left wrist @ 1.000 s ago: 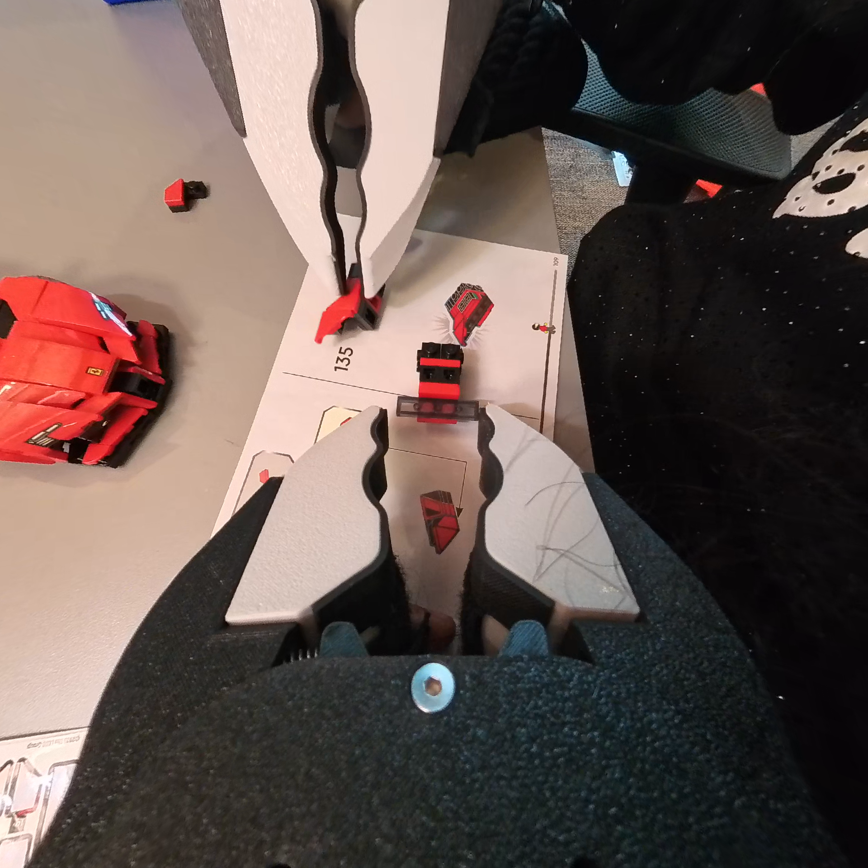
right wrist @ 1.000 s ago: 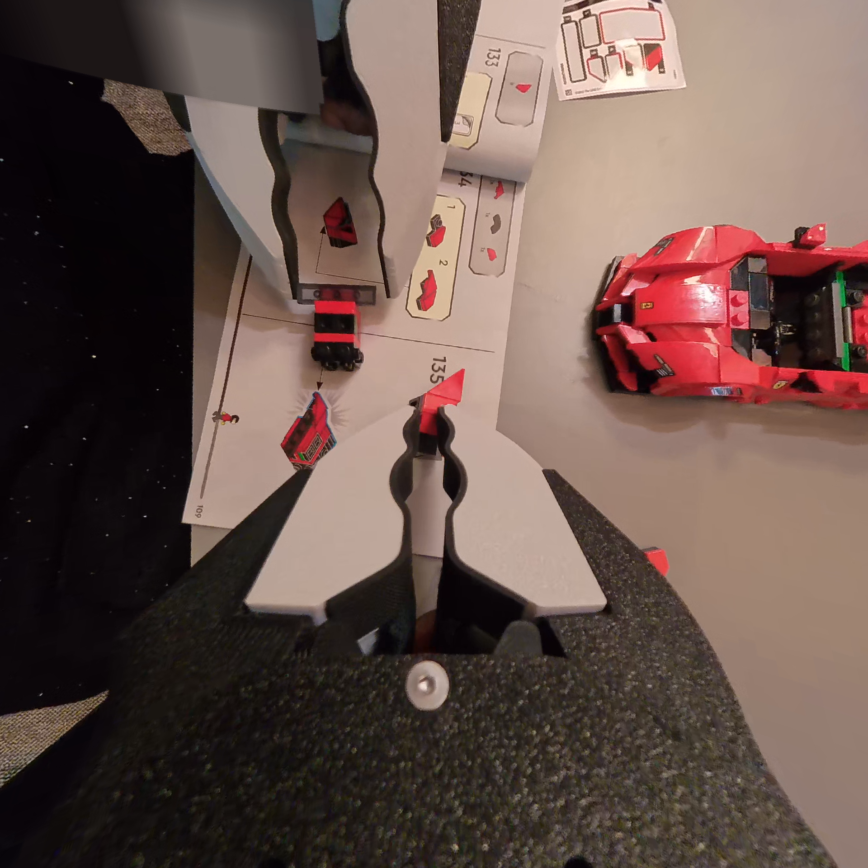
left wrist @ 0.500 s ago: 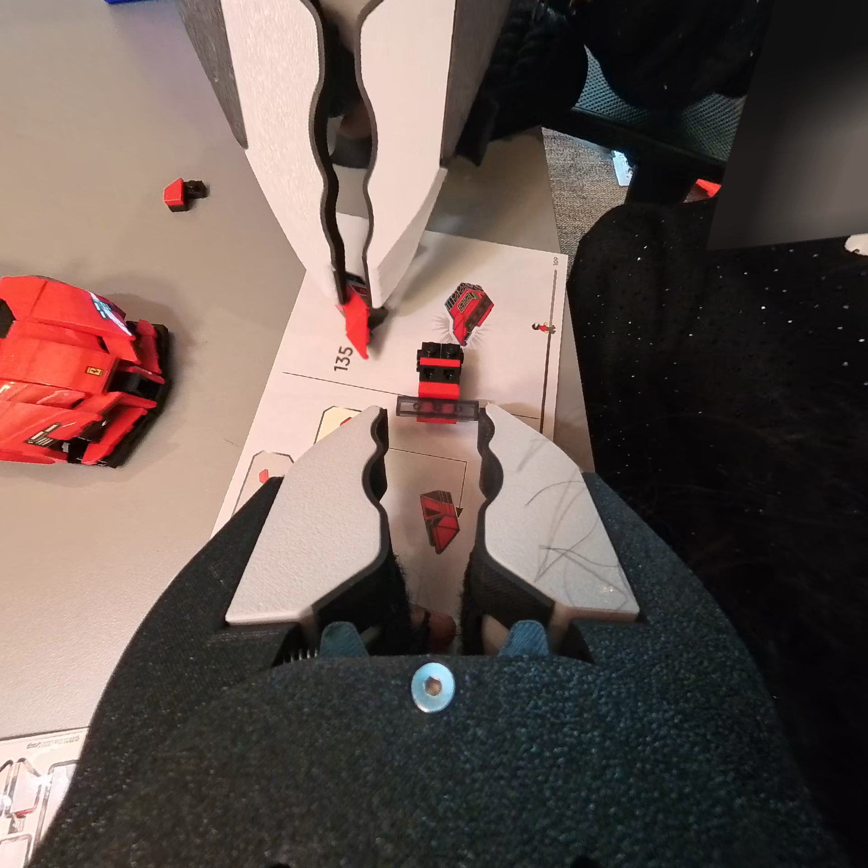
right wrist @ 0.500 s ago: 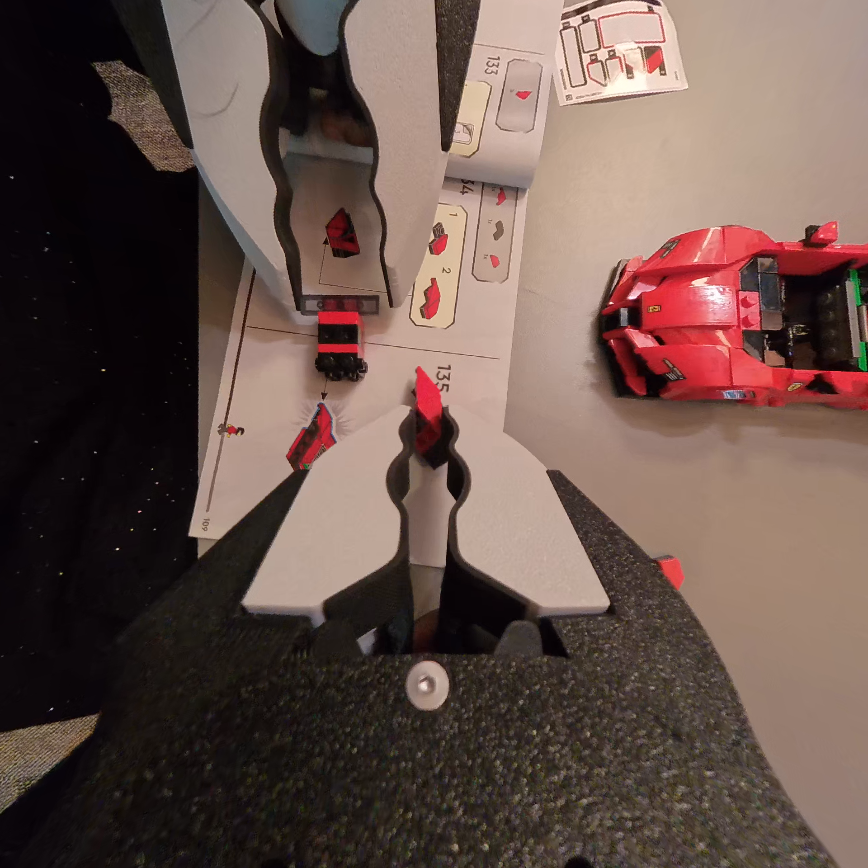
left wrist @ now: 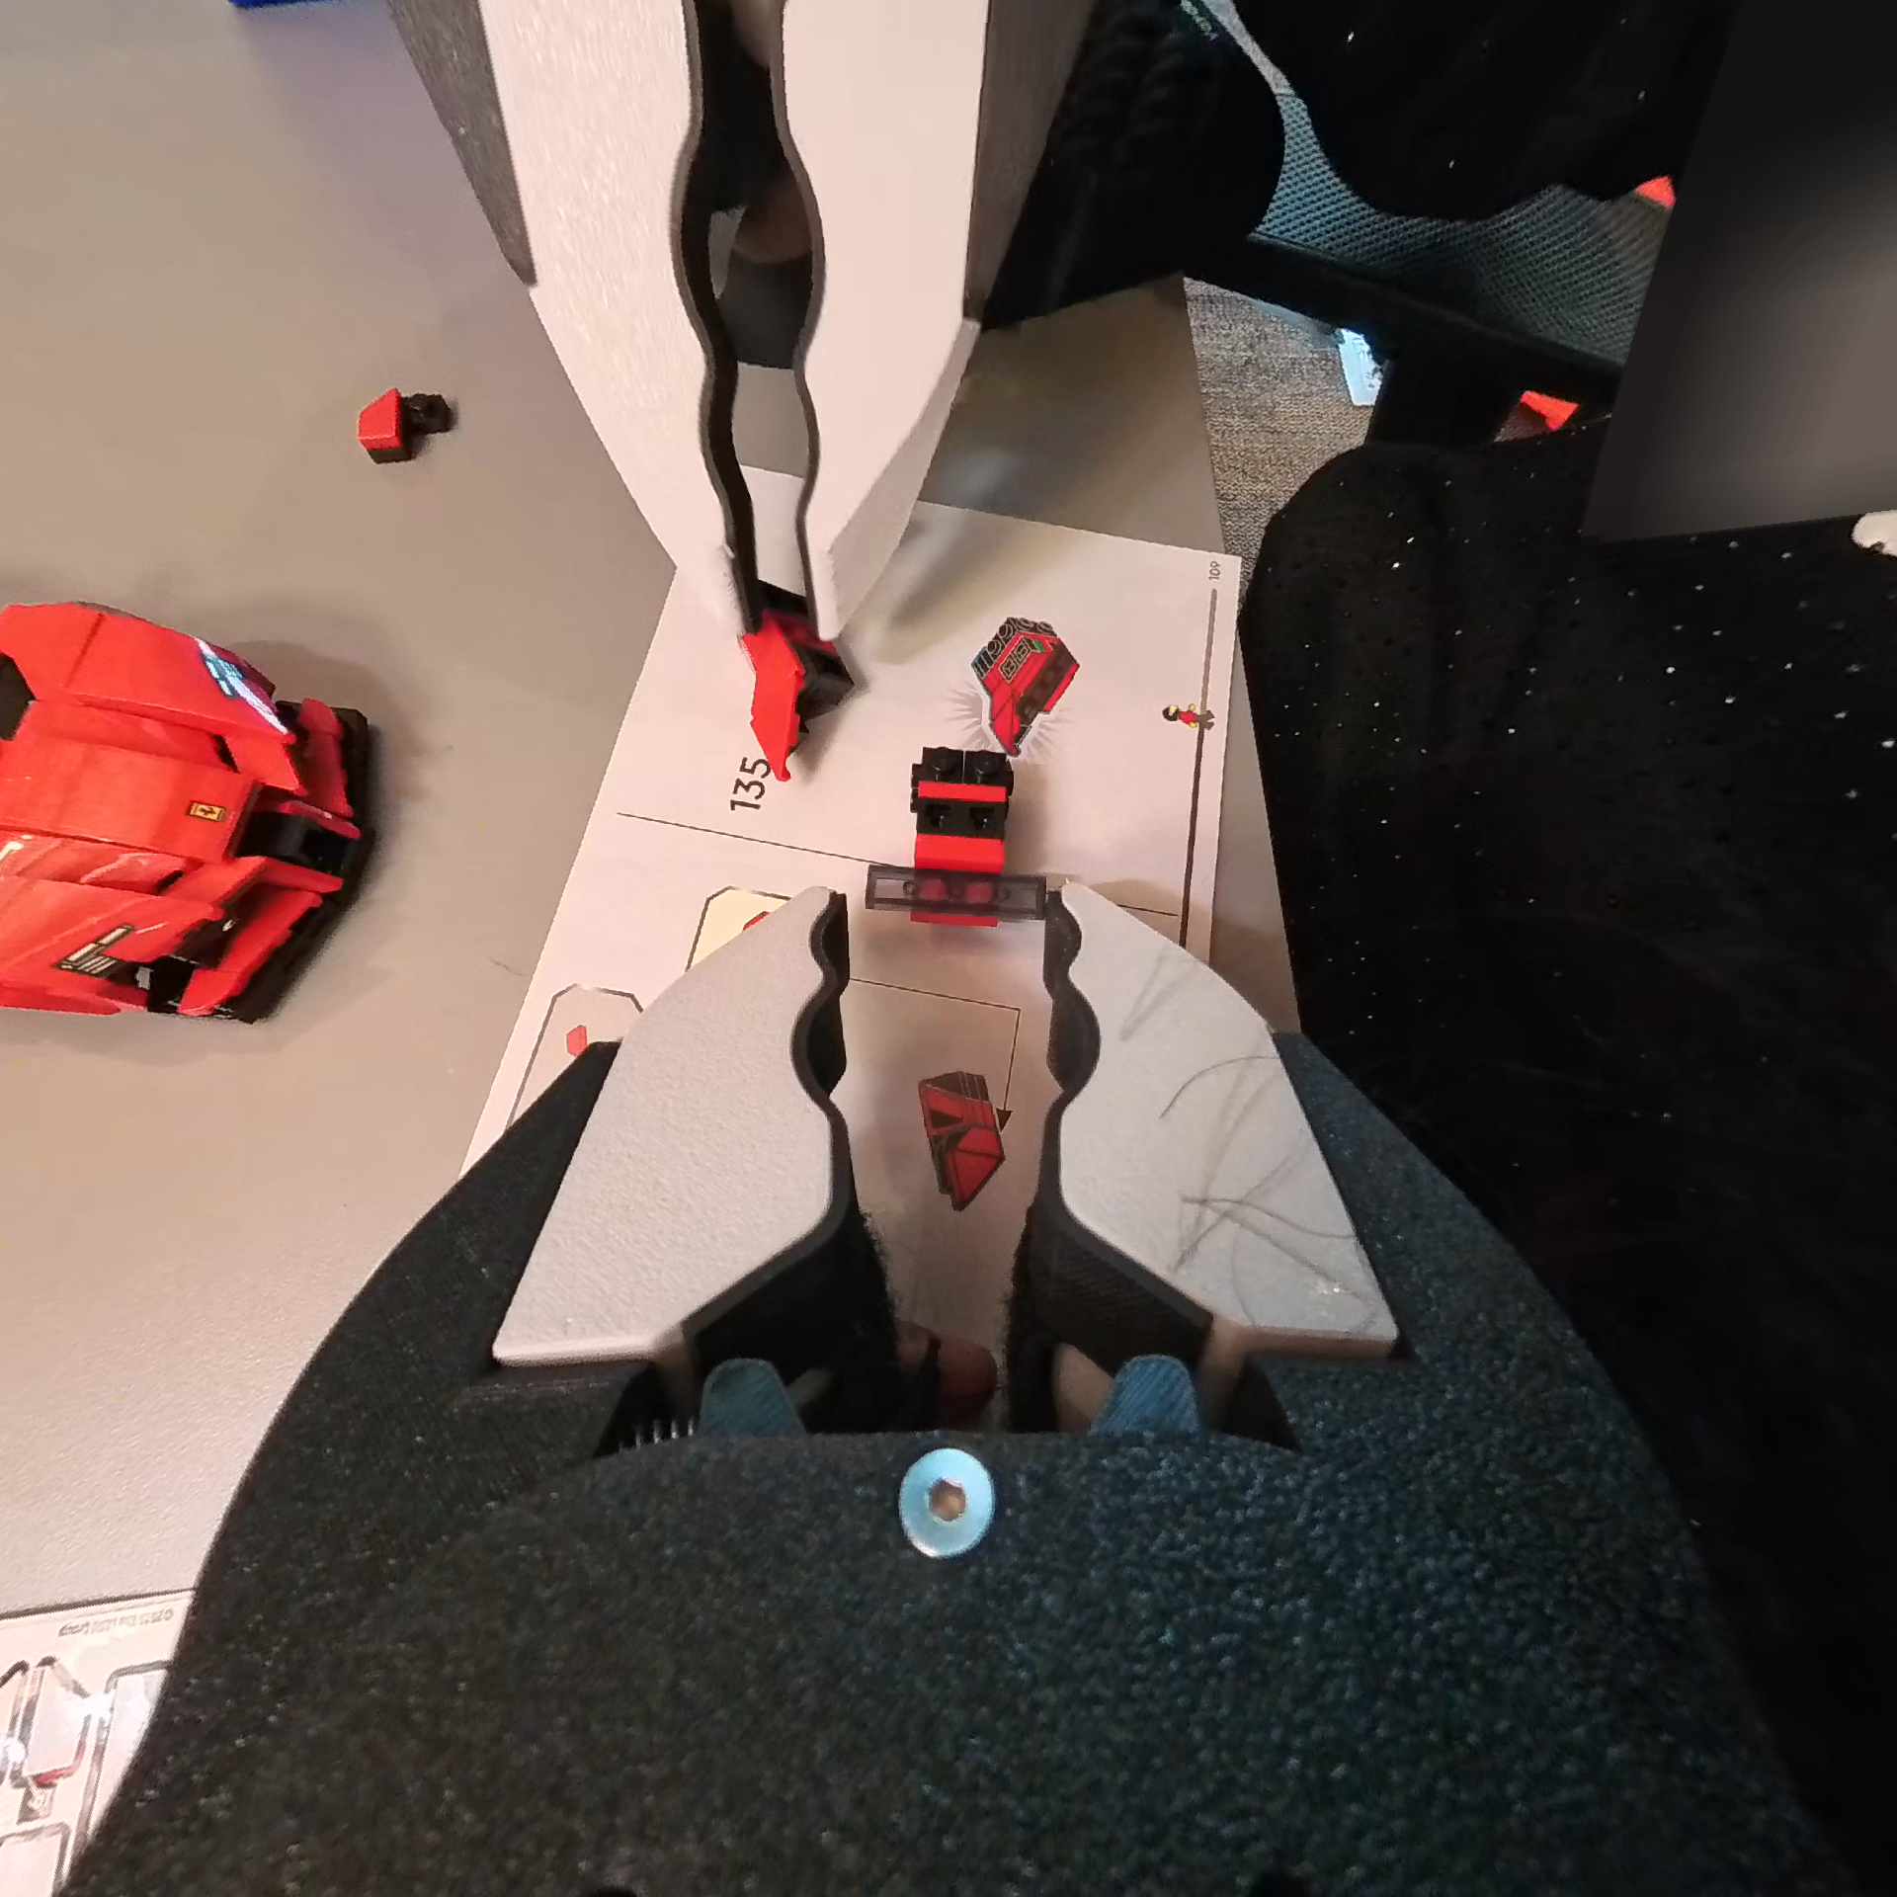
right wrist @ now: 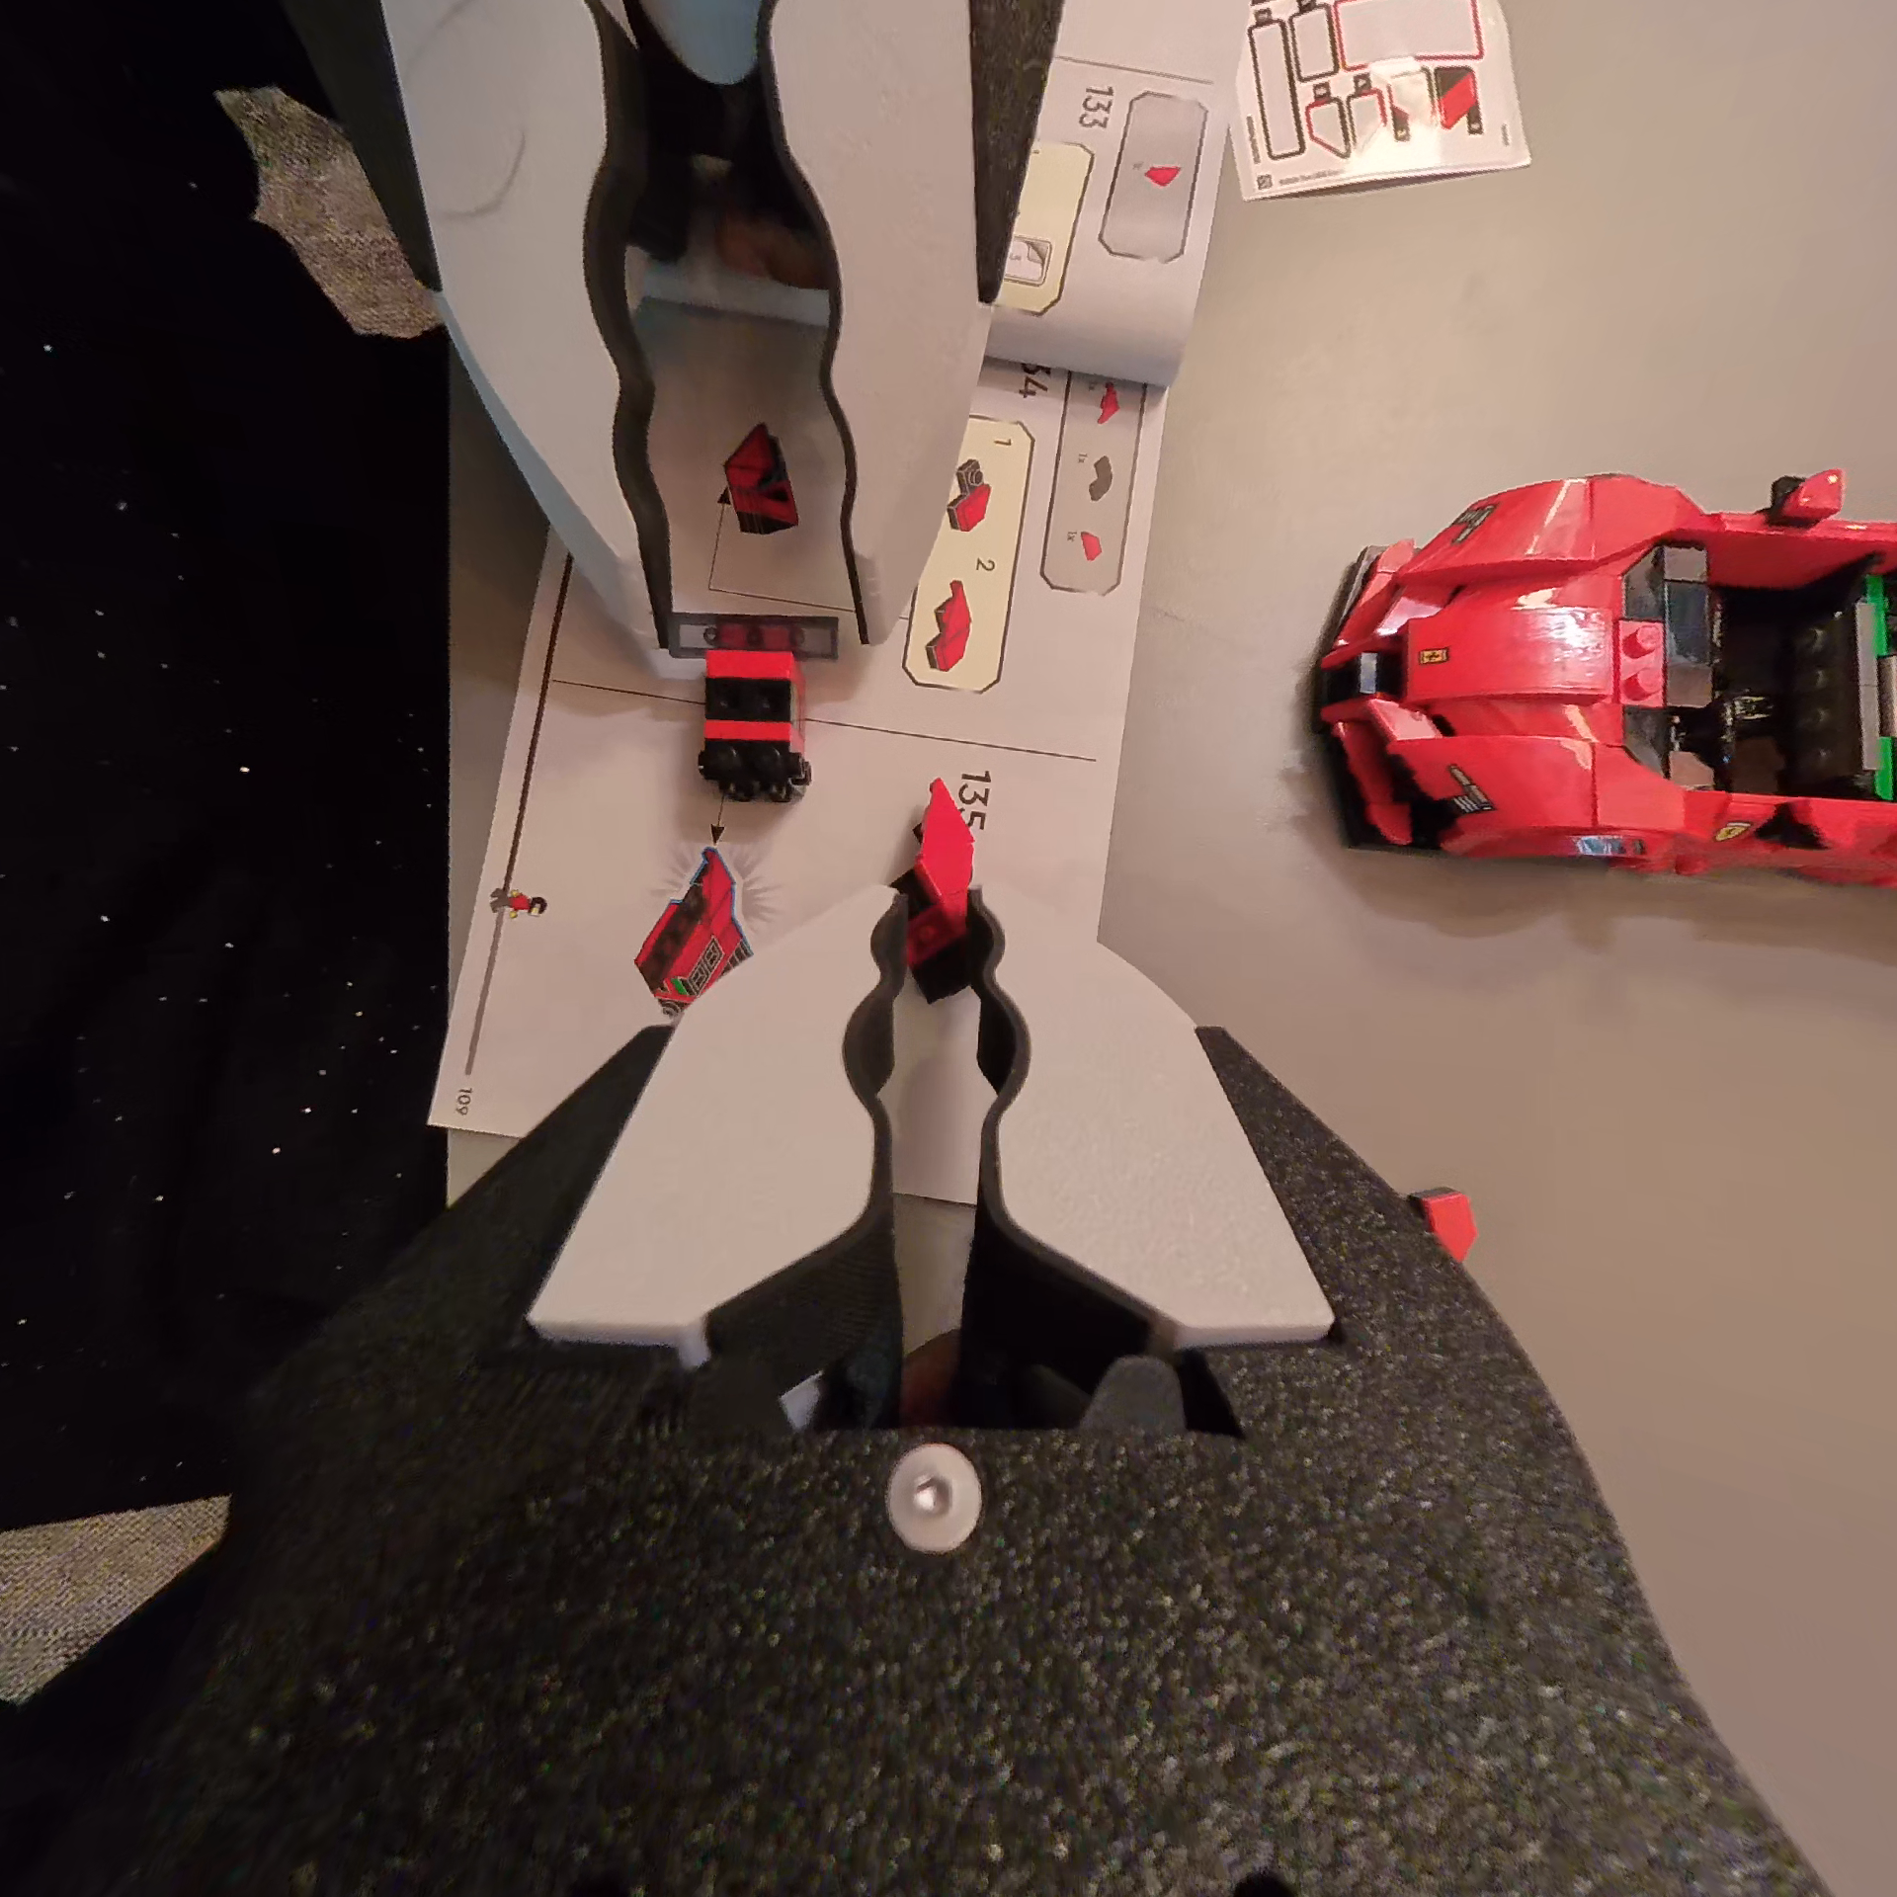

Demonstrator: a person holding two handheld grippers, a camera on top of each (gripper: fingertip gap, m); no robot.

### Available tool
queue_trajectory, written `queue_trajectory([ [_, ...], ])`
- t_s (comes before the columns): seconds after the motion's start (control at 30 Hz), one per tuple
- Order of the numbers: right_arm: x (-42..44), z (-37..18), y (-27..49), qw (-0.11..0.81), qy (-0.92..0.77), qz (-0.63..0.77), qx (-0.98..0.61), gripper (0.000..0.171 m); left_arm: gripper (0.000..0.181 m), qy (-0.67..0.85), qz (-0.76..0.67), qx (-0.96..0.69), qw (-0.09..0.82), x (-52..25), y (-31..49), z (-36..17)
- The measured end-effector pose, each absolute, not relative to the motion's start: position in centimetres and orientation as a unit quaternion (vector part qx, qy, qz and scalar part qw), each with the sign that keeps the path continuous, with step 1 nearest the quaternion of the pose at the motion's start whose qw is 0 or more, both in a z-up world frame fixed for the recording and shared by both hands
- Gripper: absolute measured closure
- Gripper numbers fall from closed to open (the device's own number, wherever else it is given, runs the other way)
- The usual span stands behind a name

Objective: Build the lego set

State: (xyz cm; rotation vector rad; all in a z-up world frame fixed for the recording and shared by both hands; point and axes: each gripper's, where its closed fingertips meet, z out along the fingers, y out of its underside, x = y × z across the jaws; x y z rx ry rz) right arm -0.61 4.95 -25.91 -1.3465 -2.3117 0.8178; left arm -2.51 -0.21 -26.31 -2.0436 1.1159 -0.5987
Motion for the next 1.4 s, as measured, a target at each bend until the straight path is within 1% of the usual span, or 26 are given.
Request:
queue_trajectory([
  [0.4, -0.2, -25.1, 5.6, 0.162, -0.805, 0.303, -0.484, 0.159, 0.145, 0.433, -0.232, -0.793, 0.36, -2.5, -0.2, -26.3],
  [0.7, 0.3, -25.7, 5.8, 0.081, -0.782, 0.34, -0.516, 0.149, 0.145, 0.433, -0.232, -0.793, 0.36, -2.5, -0.2, -26.3],
  [0.9, -0.4, -25.5, 6.2, 0.075, -0.78, 0.353, -0.51, 0.154, 0.145, 0.434, -0.231, -0.793, 0.359, -2.5, -0.2, -26.4],
  [1.07, -0.4, -26.5, 5.5, 0.052, -0.802, 0.343, -0.487, 0.149, 0.144, 0.434, -0.231, -0.793, 0.359, -2.5, -0.2, -26.4],
  [1.1, -0.2, -26.8, 5.4, 0.052, -0.809, 0.333, -0.482, 0.153, 0.144, 0.434, -0.231, -0.793, 0.359, -2.5, -0.2, -26.4],
  [1.2, -0.4, -26.7, 5.3, 0.097, -0.823, 0.327, -0.455, 0.156, 0.144, 0.434, -0.233, -0.793, 0.359, -2.5, -0.2, -26.3],
  [1.4, -1.0, -24.0, 4.8, 0.281, -0.828, 0.32, -0.365, 0.156, 0.139, 0.424, -0.242, -0.792, 0.367, -2.6, -0.1, -26.0],
])
